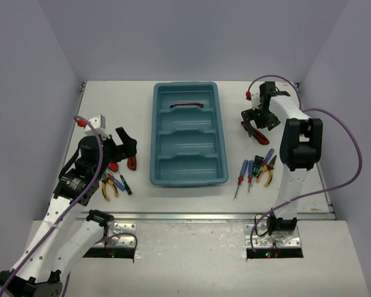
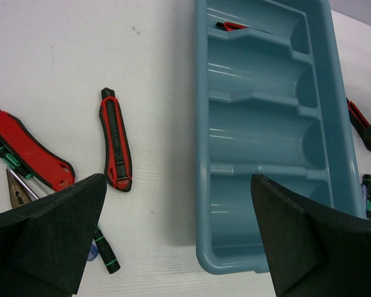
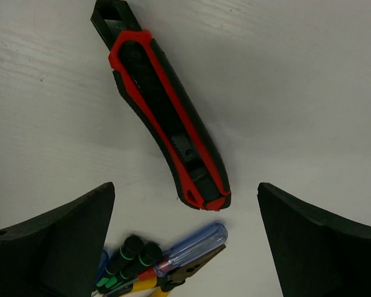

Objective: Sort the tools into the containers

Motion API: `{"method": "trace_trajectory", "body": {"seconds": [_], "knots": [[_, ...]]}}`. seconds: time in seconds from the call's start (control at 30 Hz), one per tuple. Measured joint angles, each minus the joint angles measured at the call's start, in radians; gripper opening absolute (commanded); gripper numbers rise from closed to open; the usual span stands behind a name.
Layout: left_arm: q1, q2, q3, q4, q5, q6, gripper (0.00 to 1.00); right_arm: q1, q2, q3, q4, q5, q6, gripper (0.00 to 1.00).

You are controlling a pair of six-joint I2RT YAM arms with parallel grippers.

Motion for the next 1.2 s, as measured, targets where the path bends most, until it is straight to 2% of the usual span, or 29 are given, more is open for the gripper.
{"method": "trace_trajectory", "body": {"seconds": [0.2,0.4,0.47,0.5,0.53,0.57,0.6,0.67,0.97,1.07,1.2], "knots": [[0.0,-0.014,0.0,0.0,-0.002,0.0,1.0,-0.032,0.01,0.007,0.026,-0.048,-0.017,0.87],[0.0,-0.017,0.0,0.0,-0.002,0.0,1.0,-0.031,0.069,0.009,0.051,-0.119,-0.042,0.73],[0.0,-0.018,0.0,0.0,-0.002,0.0,1.0,-0.027,0.087,0.009,0.06,-0.138,-0.052,0.57],[0.0,-0.018,0.0,0.0,-0.002,0.0,1.0,-0.024,0.096,0.009,0.066,-0.144,-0.058,0.38],[0.0,-0.018,0.0,0.0,-0.003,0.0,1.0,-0.022,0.098,0.011,0.069,-0.139,-0.063,0.33],[0.0,-0.018,0.0,0.0,-0.003,0.0,1.0,-0.019,0.101,0.016,0.076,-0.131,-0.064,0.19],[0.0,-0.018,0.0,0.0,-0.003,0.0,1.0,-0.017,0.105,0.024,0.079,-0.129,-0.065,0.1],[0.0,-0.018,0.0,0.0,-0.004,0.0,1.0,-0.013,0.11,0.036,0.086,-0.111,-0.06,0.01],[0.0,-0.017,0.0,0.0,-0.008,0.0,1.0,0.045,0.053,-0.005,0.229,0.044,-0.069,0.0],[0.0,-0.017,0.0,0.0,-0.011,0.0,1.0,0.123,-0.047,-0.069,0.342,0.087,-0.171,0.0],[0.0,-0.017,0.0,0.0,-0.02,0.0,1.0,0.293,-0.163,-0.145,0.58,0.094,-0.393,0.0]]}}
